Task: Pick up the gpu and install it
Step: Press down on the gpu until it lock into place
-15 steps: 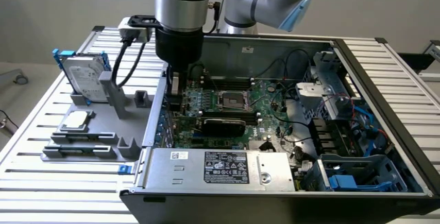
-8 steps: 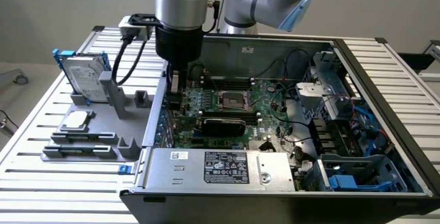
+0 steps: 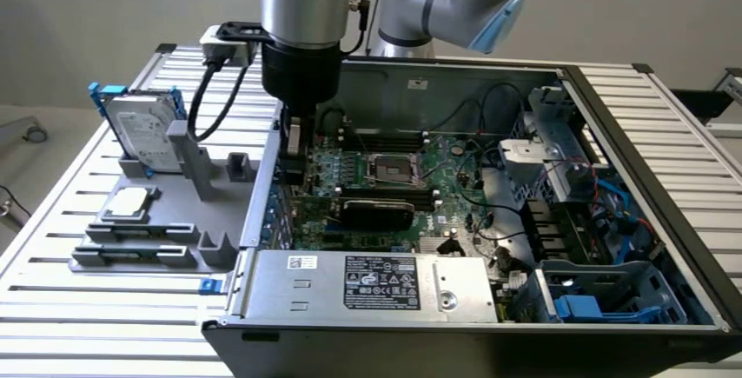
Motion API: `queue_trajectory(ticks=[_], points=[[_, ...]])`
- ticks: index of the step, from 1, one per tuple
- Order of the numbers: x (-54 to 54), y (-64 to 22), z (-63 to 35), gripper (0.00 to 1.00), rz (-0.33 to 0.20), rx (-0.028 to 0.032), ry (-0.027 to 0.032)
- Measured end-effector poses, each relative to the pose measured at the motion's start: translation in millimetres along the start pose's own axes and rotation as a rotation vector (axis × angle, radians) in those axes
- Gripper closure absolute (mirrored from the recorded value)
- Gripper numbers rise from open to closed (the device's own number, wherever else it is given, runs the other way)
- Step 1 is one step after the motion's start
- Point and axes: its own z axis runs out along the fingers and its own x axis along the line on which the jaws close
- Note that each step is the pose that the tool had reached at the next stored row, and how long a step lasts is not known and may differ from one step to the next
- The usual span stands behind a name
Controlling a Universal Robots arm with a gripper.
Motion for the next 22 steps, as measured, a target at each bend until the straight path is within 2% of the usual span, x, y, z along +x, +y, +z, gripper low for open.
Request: queue_trajectory(ticks=[8,22], points=[[-0.4,0.2,-1.7,0.89,0.001,-0.0006,0.0052],[-1.5,0.6,-2.6,0.89,0.012,-0.0025,0.0091]])
